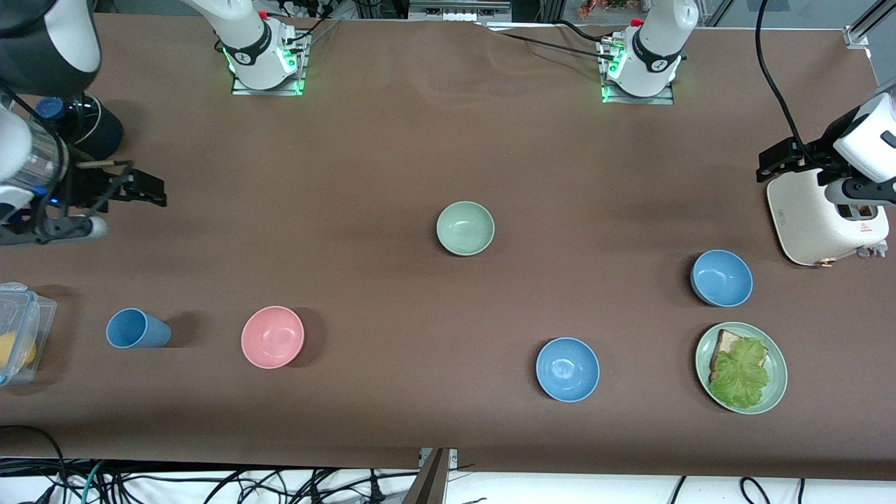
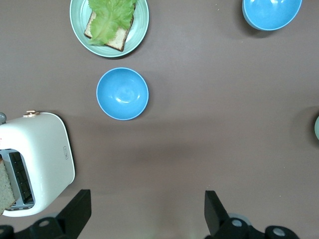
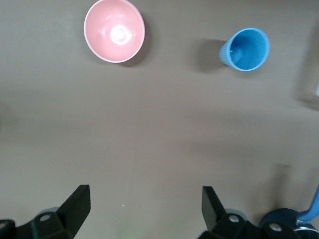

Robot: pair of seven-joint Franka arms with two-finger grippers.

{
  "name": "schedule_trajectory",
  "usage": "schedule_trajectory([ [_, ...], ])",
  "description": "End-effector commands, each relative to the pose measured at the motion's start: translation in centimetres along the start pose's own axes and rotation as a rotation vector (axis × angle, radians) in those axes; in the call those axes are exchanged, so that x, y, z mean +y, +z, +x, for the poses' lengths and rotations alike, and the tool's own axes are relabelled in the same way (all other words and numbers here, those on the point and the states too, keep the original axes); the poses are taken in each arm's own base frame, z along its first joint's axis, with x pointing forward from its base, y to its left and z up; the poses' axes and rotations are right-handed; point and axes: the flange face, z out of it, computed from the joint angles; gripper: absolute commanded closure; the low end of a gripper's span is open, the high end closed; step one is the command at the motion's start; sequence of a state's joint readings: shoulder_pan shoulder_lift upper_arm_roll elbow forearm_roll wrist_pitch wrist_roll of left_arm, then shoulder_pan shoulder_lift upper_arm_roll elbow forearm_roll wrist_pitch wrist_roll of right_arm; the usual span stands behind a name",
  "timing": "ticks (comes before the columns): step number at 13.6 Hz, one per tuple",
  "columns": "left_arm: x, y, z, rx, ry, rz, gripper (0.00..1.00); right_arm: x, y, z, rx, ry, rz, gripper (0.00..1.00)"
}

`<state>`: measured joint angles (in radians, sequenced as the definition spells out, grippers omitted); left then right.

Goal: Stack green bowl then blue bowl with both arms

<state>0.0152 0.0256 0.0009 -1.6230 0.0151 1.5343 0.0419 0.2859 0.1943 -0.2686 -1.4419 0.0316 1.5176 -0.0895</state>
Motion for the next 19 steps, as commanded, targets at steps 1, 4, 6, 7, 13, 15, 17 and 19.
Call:
schedule_trajectory([
  [1,-0.1,-0.4,0.1,-0.004,0.003,-0.027,0.00,1.7,-2.8,-2.7,0.048,0.005,0.010,0.01],
  [4,0.1,-0.3,0.1,-0.006,0.003,-0.027,0.00,2.1,-2.5,-3.5,0.046,0.007,0.007,0.01],
  [6,0.1,-0.1,0.2,-0.010,0.006,-0.027,0.00,1.0,-2.5,-3.4,0.041,-0.017,-0.022,0.01],
  [7,0.1,0.1,0.2,-0.021,0.005,-0.027,0.00,0.9,-2.5,-3.5,0.036,-0.022,-0.036,0.01],
  [13,0.0,0.5,0.5,-0.031,0.012,-0.017,0.00,0.7,-2.6,-3.0,0.038,-0.024,-0.039,0.01],
  [15,-0.1,0.8,0.5,-0.040,0.006,-0.018,0.00,0.6,-2.4,-2.8,0.035,-0.024,-0.038,0.01],
  [17,-1.5,2.1,1.1,-0.058,-0.014,-0.020,0.00,0.4,-2.4,-2.7,0.041,-0.028,-0.039,0.01],
  [19,-3.7,4.3,2.8,-0.061,-0.047,-0.026,0.00,0.3,-2.3,-2.5,0.040,-0.030,-0.039,0.01],
])
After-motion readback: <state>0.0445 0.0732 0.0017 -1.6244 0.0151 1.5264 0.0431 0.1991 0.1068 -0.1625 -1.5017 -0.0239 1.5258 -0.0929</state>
